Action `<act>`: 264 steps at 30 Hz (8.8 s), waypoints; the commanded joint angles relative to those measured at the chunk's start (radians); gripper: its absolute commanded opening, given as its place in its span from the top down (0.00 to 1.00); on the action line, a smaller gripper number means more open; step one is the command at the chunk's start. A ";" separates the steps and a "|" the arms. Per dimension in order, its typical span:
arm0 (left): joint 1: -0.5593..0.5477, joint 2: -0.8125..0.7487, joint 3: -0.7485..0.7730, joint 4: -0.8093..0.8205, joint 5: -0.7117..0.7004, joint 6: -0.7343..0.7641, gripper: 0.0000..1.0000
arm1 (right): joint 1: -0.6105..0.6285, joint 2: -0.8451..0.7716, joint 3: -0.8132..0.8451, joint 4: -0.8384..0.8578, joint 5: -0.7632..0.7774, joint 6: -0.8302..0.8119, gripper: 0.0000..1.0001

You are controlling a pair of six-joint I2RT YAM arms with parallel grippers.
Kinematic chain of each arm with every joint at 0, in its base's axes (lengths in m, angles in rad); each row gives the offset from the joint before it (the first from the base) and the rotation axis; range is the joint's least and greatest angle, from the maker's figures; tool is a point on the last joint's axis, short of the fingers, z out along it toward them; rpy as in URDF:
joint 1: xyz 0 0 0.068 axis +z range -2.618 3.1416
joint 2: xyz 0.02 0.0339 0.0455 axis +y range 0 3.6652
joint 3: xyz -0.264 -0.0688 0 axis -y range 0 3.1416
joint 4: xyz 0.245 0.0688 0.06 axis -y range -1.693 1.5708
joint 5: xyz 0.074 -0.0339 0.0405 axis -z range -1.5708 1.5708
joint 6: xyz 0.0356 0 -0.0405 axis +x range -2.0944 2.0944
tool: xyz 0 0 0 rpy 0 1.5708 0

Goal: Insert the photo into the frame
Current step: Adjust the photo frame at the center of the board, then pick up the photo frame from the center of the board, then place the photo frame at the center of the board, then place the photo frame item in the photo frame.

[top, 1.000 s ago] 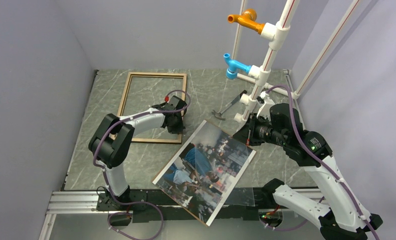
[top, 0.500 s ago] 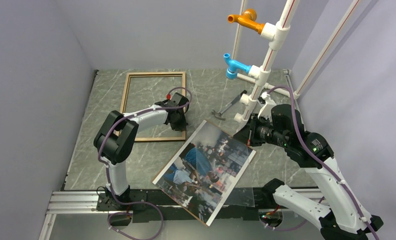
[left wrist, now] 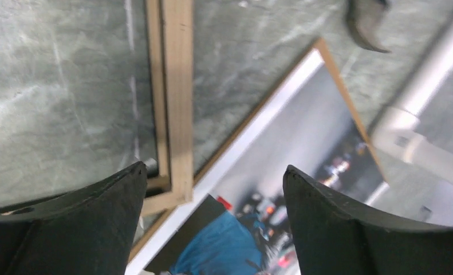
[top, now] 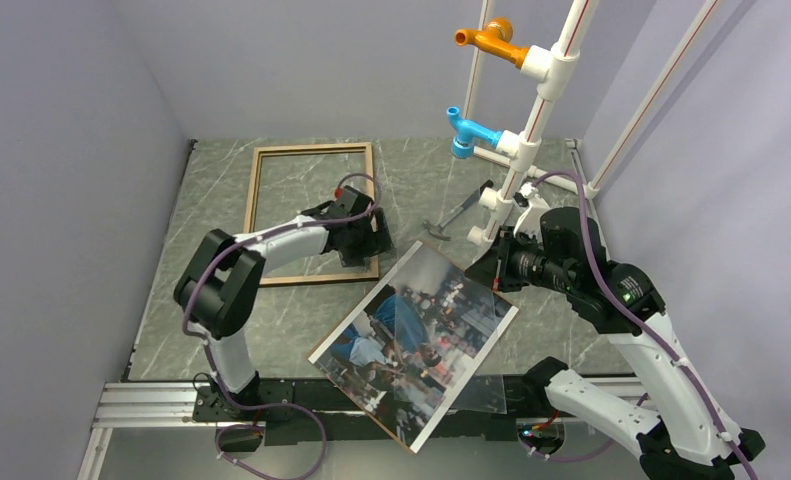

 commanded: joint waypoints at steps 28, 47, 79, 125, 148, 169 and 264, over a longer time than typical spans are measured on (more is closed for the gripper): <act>0.482 -0.787 -0.011 -0.391 0.061 0.354 0.01 | 0.156 0.292 0.278 0.252 -0.302 -0.220 1.00; 0.482 -1.105 0.074 -0.545 -0.377 0.542 0.01 | 0.207 0.777 0.718 0.132 -0.135 -0.363 1.00; 0.482 -1.215 -0.325 -0.323 -0.458 0.608 0.01 | 0.166 1.240 1.202 0.300 -0.104 -0.157 1.00; 0.853 0.061 0.202 -0.375 0.035 0.496 0.22 | 0.043 1.313 1.102 0.611 -0.214 0.083 1.00; 0.735 0.192 0.212 -0.391 0.065 0.543 1.00 | 0.044 1.297 1.050 0.634 -0.208 0.096 1.00; 0.758 -0.136 0.091 -0.448 0.210 0.583 1.00 | 0.043 1.251 0.997 0.653 -0.220 0.103 1.00; 0.798 -0.561 -0.320 -0.344 0.205 0.551 0.42 | 0.103 0.857 0.197 0.997 0.164 0.553 1.00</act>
